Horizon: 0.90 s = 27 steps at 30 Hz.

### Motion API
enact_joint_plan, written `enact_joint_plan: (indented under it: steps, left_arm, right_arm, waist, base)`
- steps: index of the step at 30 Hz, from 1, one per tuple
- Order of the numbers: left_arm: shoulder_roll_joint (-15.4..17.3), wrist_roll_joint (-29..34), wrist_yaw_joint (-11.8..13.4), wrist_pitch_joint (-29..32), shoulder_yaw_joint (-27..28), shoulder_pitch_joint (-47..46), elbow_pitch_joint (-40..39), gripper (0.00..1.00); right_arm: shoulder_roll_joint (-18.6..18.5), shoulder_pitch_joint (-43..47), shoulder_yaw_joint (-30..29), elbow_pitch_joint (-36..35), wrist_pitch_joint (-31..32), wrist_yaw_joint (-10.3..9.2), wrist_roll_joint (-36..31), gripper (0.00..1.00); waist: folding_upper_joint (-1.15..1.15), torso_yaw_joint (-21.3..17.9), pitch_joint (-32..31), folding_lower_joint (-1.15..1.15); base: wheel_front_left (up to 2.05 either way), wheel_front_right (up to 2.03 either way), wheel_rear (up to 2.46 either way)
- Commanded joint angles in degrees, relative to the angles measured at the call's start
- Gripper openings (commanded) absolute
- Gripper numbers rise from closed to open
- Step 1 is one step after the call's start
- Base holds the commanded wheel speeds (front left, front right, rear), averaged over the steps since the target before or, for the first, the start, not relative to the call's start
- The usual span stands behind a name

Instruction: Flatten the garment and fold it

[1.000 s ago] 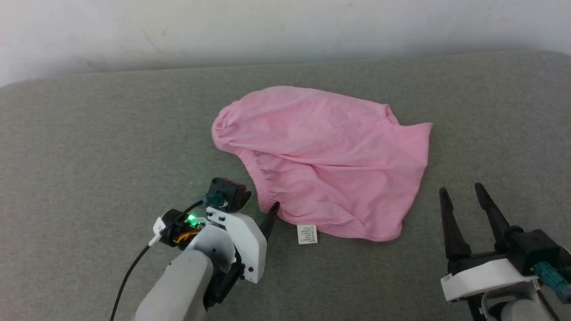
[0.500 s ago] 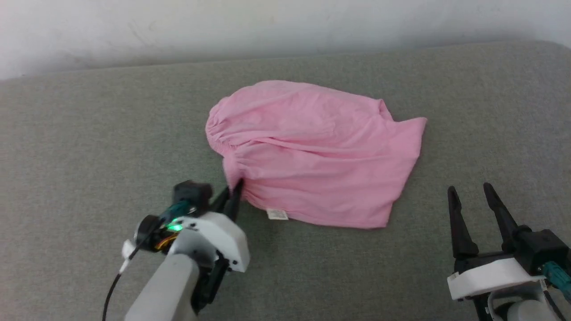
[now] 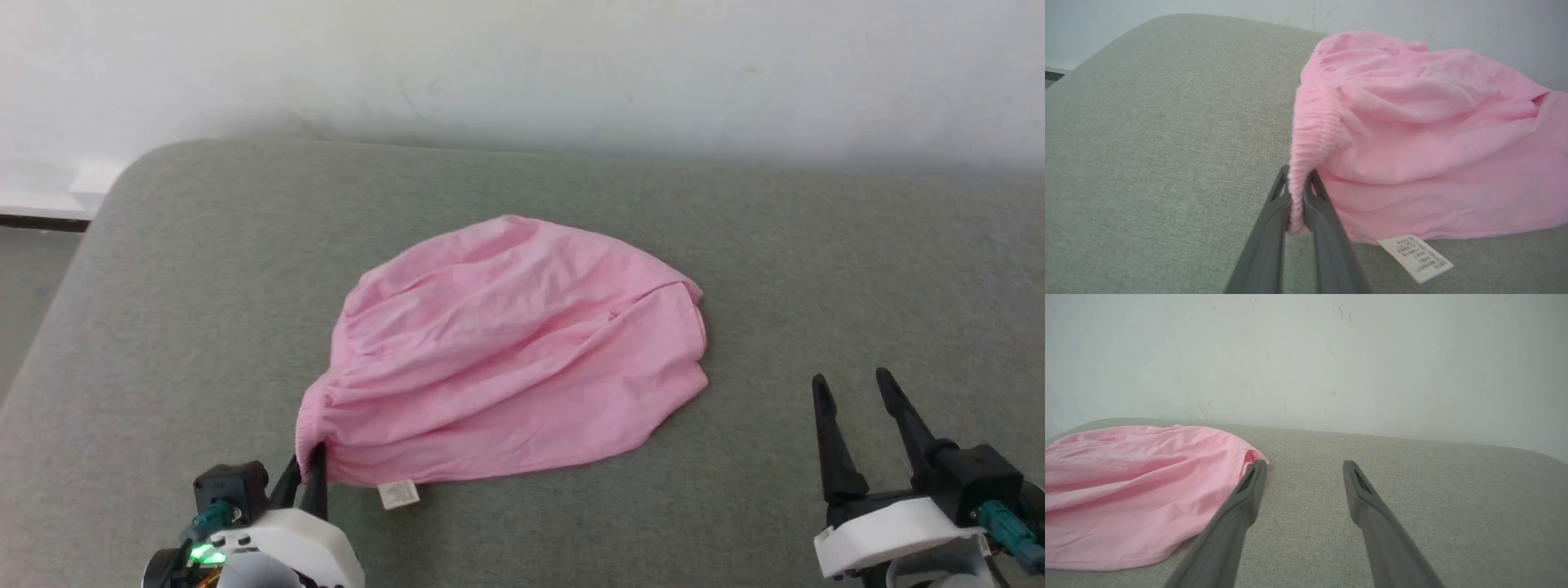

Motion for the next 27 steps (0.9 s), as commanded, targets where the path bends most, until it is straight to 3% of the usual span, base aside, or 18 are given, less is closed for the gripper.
enact_joint_plan:
  steps: [1,5,9,20,27]
  left_arm:
    - [-0.1,0.1,0.1,-0.5,-0.3,0.4,0.5,1.0]
    - [-0.4,2.1,-0.3,-5.2,-1.3,-0.7,1.2,1.0]
    - [0.1,6.6,-1.2,-10.3,-2.8,-2.0,-0.6,1.0]
    - [-3.1,12.2,-3.9,-11.0,-3.5,0.3,-5.4,1.0]
    - [-5.4,13.7,-5.5,-11.0,-3.1,-0.7,-4.8,1.0]
  right_arm:
    - [0.1,0.6,0.5,0.3,0.1,-0.12,-0.4,1.0]
    - [0.1,0.2,1.7,0.5,2.7,-0.12,-0.6,1.0]
    - [0.1,-1.3,4.0,0.8,9.8,-0.12,-1.8,1.0]
    - [-0.8,-11.1,3.1,11.2,36.1,-0.12,-1.8,1.0]
    - [-2.1,-16.4,1.8,17.3,40.6,-0.12,-3.7,1.0]
  waist:
    - [0.0,4.1,-2.8,0.01]
    - [0.0,5.8,-3.2,0.01]
    - [0.0,7.1,-3.5,0.01]
    - [0.0,12.0,-2.7,0.01]
    - [0.0,14.5,-0.7,0.01]
  base:
    - [0.0,0.0,0.0]
    - [0.0,0.0,0.0]
    - [0.0,0.0,0.0]
    - [0.0,0.0,0.0]
    - [0.0,0.0,0.0]
